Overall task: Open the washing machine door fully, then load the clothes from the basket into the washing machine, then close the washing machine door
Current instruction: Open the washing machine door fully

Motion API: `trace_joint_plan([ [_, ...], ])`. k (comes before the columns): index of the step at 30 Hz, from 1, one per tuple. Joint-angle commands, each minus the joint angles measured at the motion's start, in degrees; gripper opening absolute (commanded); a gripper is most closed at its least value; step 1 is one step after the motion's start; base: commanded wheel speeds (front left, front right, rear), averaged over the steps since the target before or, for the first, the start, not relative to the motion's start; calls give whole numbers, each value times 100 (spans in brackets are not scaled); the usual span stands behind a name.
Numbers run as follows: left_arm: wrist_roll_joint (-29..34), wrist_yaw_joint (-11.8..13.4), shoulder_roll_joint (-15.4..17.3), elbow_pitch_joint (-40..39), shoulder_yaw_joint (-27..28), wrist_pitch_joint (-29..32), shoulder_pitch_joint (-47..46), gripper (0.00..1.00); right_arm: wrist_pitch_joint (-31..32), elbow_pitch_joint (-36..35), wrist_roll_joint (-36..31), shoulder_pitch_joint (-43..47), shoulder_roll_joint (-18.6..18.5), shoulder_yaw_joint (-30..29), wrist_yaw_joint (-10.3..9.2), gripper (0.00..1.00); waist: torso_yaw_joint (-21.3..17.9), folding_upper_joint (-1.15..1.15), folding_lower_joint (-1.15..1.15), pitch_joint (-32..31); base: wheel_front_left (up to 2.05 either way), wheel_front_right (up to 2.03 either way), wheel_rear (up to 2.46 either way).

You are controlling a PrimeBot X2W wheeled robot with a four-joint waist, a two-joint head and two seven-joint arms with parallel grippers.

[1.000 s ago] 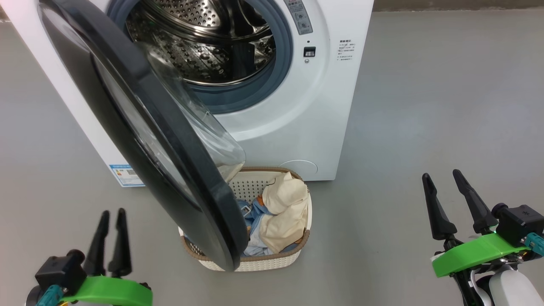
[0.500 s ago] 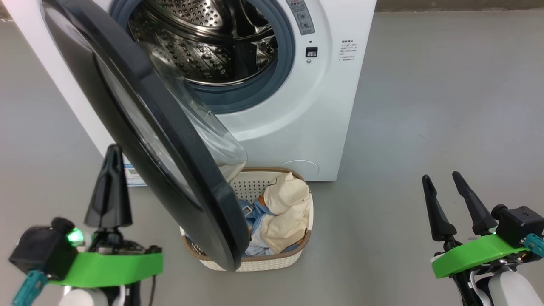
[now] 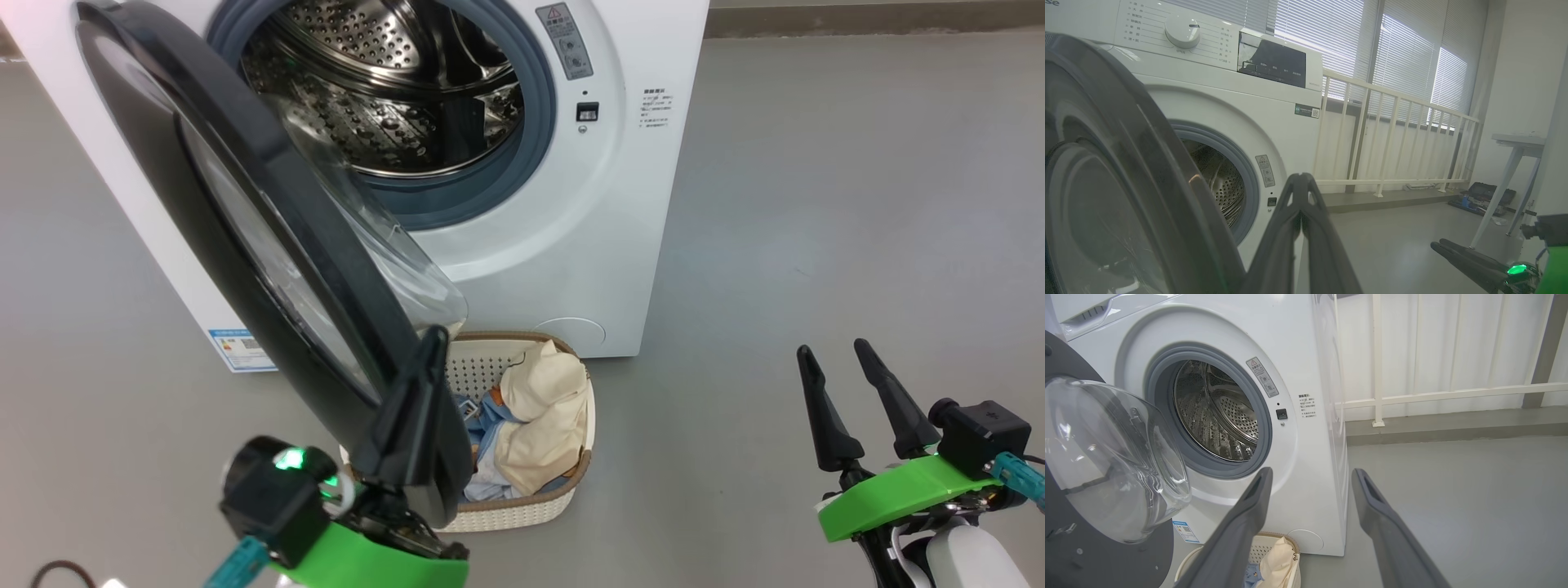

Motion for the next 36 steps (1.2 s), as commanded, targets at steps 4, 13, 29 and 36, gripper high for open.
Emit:
trace_joint_plan([
  [4,-156,1,41,242,-112,-31,-159,0,-51,-81,66,-124,6,170,8,100,-51,0,0,29,0,0,0],
  [13,-375,49,41,1002,-318,-31,-326,0,-51,-17,113,-146,15,252,8,100,-209,0,0,80,0,0,0],
  [29,-1026,274,41,1766,-183,-31,-592,0,-51,64,122,-205,51,263,8,100,-267,0,0,147,0,0,0],
  [36,-894,271,41,1826,-14,-31,-480,0,-51,89,137,-177,71,221,8,100,-88,0,0,136,0,0,0],
])
